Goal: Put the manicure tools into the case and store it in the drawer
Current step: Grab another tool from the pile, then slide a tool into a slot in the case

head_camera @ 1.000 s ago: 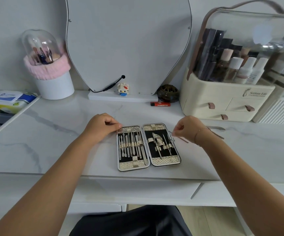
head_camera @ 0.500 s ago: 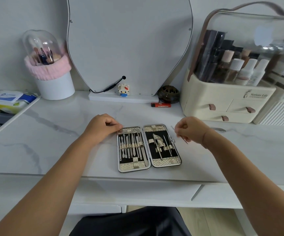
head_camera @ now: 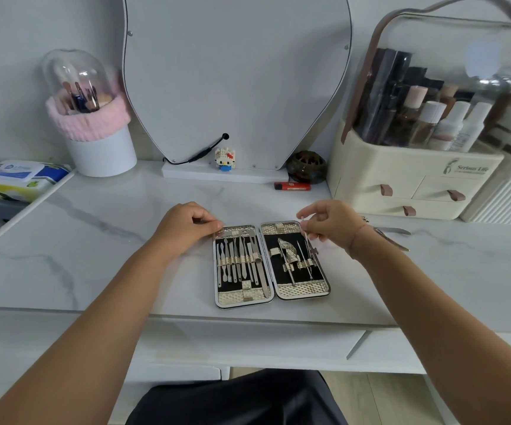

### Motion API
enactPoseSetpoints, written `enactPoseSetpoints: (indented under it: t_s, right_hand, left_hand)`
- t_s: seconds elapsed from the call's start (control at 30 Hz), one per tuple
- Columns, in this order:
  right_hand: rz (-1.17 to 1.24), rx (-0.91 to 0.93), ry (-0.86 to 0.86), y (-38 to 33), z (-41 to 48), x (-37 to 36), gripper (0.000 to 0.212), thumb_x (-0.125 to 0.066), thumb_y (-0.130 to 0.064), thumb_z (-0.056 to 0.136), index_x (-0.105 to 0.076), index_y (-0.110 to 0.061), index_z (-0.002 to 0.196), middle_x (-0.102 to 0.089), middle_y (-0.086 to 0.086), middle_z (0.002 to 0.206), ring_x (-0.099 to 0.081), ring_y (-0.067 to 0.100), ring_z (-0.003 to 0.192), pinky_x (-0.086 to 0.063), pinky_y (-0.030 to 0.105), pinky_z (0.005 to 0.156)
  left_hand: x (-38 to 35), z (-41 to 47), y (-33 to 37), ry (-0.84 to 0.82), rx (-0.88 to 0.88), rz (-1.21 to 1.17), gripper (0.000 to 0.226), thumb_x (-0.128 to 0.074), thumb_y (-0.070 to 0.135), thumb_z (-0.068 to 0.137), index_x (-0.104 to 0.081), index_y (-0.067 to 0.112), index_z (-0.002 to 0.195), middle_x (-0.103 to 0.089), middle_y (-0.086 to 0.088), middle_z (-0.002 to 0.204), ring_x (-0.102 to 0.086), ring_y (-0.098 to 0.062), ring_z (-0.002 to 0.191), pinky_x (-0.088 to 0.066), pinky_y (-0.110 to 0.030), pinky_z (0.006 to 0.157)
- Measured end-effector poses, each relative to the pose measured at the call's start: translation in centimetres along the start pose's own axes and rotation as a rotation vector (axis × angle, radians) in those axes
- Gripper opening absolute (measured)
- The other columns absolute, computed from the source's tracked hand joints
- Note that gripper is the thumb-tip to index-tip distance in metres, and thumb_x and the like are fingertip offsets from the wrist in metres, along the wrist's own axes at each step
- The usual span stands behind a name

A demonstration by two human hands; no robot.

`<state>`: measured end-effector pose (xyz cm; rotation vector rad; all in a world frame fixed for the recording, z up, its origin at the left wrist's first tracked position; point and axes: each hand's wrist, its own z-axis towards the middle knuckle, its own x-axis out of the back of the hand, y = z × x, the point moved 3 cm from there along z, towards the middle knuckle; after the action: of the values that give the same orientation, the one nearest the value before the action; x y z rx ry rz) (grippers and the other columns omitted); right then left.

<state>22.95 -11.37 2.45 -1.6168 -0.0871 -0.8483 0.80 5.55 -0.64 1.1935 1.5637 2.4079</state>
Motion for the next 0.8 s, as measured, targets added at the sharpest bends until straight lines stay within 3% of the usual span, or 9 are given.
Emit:
enactPoseSetpoints:
  t_s: [0.2, 0.4, 0.57, 0.73, 0.8]
  right_hand:
    - [-0.073, 0.015, 0.013, 0.2, 0.1, -0.2, 0.012, -0.068, -0.015, 0.082, -0.068, -0.016, 0.095, -0.070, 0.002, 0.068, -0.058, -0.005, 0.048, -0.041, 0.011, 0.054]
    - [-0.225, 0.053, -0.033, -0.2, 0.1, -0.2, 0.011, -0.069, -0.013, 0.081, -0.071, -0.012, 0.091, -0.072, 0.008, 0.078, -0.062, 0.010, 0.061, -0.053, 0.022, 0.066]
    - [-0.346, 0.097, -0.075, -0.4, -0.6, -0.4, 0.012, -0.070, -0.016, 0.079, -0.074, -0.013, 0.091, -0.067, -0.006, 0.077, -0.059, 0.005, 0.069, -0.044, 0.010, 0.063]
    - [-0.318, 0.107, -0.079, 0.2, -1.6, -0.4, 0.011, -0.070, -0.017, 0.079, -0.075, -0.018, 0.089, -0.071, -0.001, 0.081, -0.064, 0.012, 0.074, -0.054, 0.021, 0.074]
    - [-0.256, 0.130, -0.058, 0.3, -2.0, 0.3, 0.010, -0.069, -0.018, 0.081, -0.074, -0.020, 0.089, -0.071, -0.006, 0.084, -0.065, 0.006, 0.077, -0.052, 0.017, 0.075]
  left_hand:
    - [0.0, 0.0, 0.0, -0.005, 0.002, 0.000, 0.011, -0.076, 0.024, 0.073, -0.069, 0.028, 0.066, -0.065, 0.004, 0.084, -0.061, -0.013, 0.082, -0.043, -0.023, 0.075]
    - [0.0, 0.0, 0.1, -0.005, 0.009, -0.003, 0.016, -0.076, 0.024, 0.074, -0.067, 0.032, 0.063, -0.064, 0.004, 0.086, -0.060, -0.011, 0.082, -0.041, -0.019, 0.073]
    - [0.0, 0.0, 0.1, -0.007, 0.011, 0.003, 0.016, -0.077, 0.025, 0.073, -0.067, 0.032, 0.063, -0.064, 0.005, 0.086, -0.060, -0.010, 0.082, -0.041, -0.019, 0.072]
    - [0.0, 0.0, 0.0, -0.005, 0.008, 0.014, 0.016, -0.076, 0.026, 0.074, -0.067, 0.031, 0.063, -0.064, 0.005, 0.085, -0.060, -0.012, 0.082, -0.041, -0.019, 0.072]
    - [0.0, 0.0, 0.0, -0.003, 0.007, 0.014, 0.016, -0.076, 0.025, 0.074, -0.067, 0.031, 0.063, -0.064, 0.004, 0.085, -0.060, -0.013, 0.083, -0.041, -0.019, 0.073]
